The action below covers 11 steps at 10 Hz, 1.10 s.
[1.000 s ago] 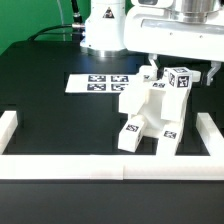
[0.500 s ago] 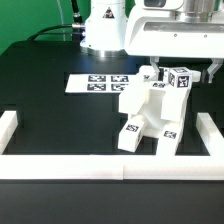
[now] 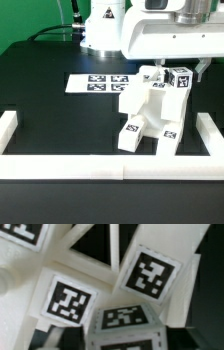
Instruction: Assemble chair
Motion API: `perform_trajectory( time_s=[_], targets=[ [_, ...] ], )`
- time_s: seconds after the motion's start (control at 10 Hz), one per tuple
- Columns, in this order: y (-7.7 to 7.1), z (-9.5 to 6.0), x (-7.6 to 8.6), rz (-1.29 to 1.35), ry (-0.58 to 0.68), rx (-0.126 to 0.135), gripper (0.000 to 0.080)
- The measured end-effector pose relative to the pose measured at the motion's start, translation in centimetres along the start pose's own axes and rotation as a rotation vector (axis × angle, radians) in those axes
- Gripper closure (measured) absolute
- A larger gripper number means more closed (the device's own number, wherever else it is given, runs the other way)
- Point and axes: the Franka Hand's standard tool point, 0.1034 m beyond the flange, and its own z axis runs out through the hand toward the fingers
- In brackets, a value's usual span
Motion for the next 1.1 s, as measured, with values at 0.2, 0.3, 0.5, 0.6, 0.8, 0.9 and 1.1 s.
perform_trajectory(
  time_s=[0.2,0.3,0.5,0.6,0.8,0.9,1.1],
  targets=[
    [0.01,0.01,0.0,0.028,0.0,0.0,0.0524],
    [0.02,0.02,0.0,0.028,0.0,0.0,0.0524],
    [-0.02,0.02,-0.01,0.176,0.0,0.002,0.0524],
    [-0.03,0.03,-0.01,0.266,-0.001,0.002,0.0524],
    [-0.05,0.05,-0.02,0.392,-0.001,0.003,0.0524],
    [-0.06,0.06,-0.02,0.462,-0.001,0.002,0.0524],
    [-0.07,0.07,-0.03,0.588,-0.002,0.003,0.0524]
  ],
)
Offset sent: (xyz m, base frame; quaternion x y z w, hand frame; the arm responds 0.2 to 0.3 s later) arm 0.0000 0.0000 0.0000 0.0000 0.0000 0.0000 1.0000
